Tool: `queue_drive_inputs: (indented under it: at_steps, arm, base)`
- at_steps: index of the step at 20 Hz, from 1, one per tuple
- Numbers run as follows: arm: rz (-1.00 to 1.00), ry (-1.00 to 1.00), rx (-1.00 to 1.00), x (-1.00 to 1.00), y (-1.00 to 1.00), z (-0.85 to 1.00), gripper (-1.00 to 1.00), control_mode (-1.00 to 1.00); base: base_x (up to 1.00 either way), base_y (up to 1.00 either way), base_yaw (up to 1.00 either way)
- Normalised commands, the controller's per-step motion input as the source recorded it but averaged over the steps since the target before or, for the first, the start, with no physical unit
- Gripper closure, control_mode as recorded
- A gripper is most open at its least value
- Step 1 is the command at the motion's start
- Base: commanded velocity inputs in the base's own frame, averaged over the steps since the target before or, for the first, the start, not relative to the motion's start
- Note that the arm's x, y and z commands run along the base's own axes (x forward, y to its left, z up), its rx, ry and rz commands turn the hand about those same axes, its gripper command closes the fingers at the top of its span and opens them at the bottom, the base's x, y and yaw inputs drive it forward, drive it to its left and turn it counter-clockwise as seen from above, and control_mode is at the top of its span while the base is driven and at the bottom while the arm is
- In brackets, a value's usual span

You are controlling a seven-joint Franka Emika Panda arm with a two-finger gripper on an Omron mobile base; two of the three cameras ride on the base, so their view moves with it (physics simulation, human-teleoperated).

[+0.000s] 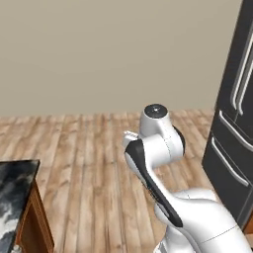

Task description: Turn on the sink faucet. Then move the broccoli from the counter to the sink. Turn off the sink. Move the vegetable from the sink to the pot next to the stove. Finally move the pot to the rear left burner.

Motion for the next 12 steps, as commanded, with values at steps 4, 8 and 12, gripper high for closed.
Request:
queue_drive_inputs:
  at_steps: [4,8,12]
  arm:
    - [0.00,0.00,0.00,0.00,0.00,0.00,1.00,1.00]
    - [0.00,0.00,0.00,0.00,0.00,0.00,1.00,1.00]
    - [0.00,0.00,0.00,0.00,0.00,0.00,1.00,1.00]
  base:
    - [-0.46,-0.16,-0.42]
    - [-0.67,-0.22,-0.41]
    - [-0.62,-0.28,-0.42]
